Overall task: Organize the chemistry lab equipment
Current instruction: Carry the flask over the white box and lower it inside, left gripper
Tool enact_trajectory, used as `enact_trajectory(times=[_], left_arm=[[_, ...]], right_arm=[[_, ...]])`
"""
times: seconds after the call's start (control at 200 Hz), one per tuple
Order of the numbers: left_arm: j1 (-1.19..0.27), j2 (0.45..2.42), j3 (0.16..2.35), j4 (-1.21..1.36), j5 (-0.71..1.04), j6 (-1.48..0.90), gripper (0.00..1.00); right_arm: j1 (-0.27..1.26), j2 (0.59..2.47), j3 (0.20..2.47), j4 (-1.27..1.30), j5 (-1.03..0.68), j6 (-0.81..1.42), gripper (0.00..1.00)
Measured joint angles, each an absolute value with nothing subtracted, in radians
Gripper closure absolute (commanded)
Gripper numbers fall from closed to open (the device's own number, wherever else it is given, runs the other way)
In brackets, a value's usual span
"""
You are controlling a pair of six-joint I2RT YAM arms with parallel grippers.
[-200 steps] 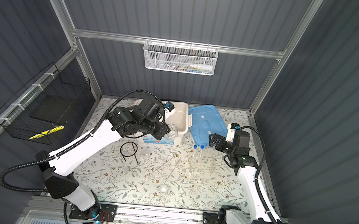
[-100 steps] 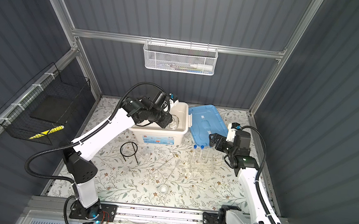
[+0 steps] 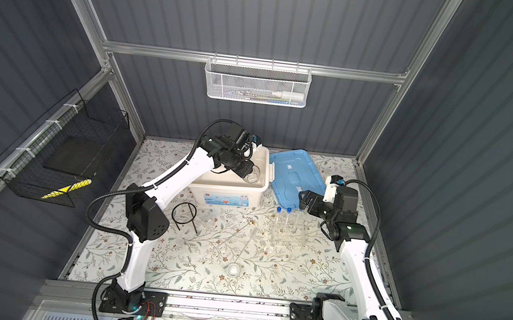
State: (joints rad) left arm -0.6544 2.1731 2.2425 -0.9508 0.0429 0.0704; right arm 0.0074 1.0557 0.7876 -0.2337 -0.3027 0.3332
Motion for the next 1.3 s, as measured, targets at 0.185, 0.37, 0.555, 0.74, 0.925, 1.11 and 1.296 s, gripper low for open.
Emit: enact_trajectory(times=[0.185,0.37,0.555,0.74,0.925,1.11,1.296], left_arm=[[-0.654,2.254,2.245,-0.967,0.05,0.076,0.83],[-0.654,2.29,2.245,-0.983,0.059,0.08,0.84],[-0.652,2.296,2.234,-0.975,0.076,0.08,0.83],[-0.652,2.296,2.215,-0.973,0.114,0.079,0.83],[-0.652,2.305,2.215,-0.972,0.145,0.075,0.82],[-0.649,2.326,2.236,-0.979,0.178,0.063,0.8],[-0.647,2.337,2.249,-0.981,0.203,0.049,0.74]], right_arm=[[0.007,1.061,0.788,-0.234,-0.302,0.333,0.01],[0.007,1.071,0.788,-0.234,-0.302,0.334,0.01],[0.007,1.073,0.787,-0.233,-0.302,0.336,0.01],[0.007,1.073,0.785,-0.233,-0.299,0.337,0.01],[0.007,1.073,0.781,-0.233,-0.299,0.336,0.01],[0.007,1.073,0.78,-0.233,-0.297,0.336,0.01],[0.007,1.073,0.777,-0.233,-0.289,0.336,0.01]])
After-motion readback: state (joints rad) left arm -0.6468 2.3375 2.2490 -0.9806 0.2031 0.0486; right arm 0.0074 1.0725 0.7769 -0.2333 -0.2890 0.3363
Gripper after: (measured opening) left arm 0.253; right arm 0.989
